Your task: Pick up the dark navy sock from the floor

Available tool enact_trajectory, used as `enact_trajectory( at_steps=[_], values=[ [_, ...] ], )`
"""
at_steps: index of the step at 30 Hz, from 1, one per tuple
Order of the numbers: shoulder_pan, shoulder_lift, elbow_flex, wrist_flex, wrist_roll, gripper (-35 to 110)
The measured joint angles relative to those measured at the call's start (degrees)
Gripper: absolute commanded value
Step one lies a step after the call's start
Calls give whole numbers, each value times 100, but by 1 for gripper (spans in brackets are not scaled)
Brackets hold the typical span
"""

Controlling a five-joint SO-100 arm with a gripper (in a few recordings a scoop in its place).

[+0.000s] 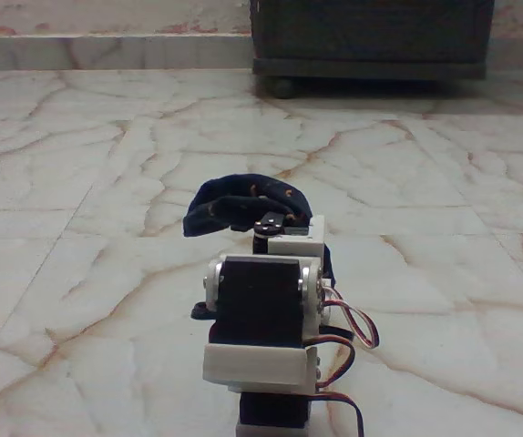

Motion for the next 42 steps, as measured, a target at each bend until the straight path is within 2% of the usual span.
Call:
enact_trajectory(
  at_steps=[5,9,42],
  values=[
    [0,0,0,0,44,0],
    [26,0,0,-97,-343,0],
    [9,0,0,-97,-255,0]
  ],
)
